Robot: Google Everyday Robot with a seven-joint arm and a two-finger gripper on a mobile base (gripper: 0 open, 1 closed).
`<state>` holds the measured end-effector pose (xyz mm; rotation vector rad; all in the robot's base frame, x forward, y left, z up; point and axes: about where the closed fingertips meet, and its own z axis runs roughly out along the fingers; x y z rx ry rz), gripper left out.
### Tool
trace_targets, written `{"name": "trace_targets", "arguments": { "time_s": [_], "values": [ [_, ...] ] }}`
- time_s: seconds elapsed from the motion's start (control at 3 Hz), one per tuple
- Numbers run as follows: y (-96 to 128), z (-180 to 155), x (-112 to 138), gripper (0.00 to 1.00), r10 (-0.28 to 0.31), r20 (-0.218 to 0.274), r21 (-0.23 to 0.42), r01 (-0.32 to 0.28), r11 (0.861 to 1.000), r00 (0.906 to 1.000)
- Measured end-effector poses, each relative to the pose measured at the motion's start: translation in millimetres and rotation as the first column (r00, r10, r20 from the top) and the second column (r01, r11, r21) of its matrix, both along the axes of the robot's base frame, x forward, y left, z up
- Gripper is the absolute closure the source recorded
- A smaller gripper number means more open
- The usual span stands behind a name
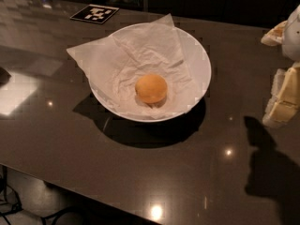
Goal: Pick orange from white bowl
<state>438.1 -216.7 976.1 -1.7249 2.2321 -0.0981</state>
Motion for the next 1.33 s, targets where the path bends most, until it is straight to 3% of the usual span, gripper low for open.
{"name": "trace_targets", "arguments": {
  "time_s": [0.67,1.0,1.33],
  "values": [
    [9,3,5,0.0,0.017,-0.009,-0.015,-0.017,1.0,0.9998],
    [24,5,15,0.0,0.069,-0.044,-0.032,-0.07,0.997,0.9967],
    [51,-2,29,0.0,0.172,-0.08,-0.023,-0.174,0.984,0.9819]
  ]
}}
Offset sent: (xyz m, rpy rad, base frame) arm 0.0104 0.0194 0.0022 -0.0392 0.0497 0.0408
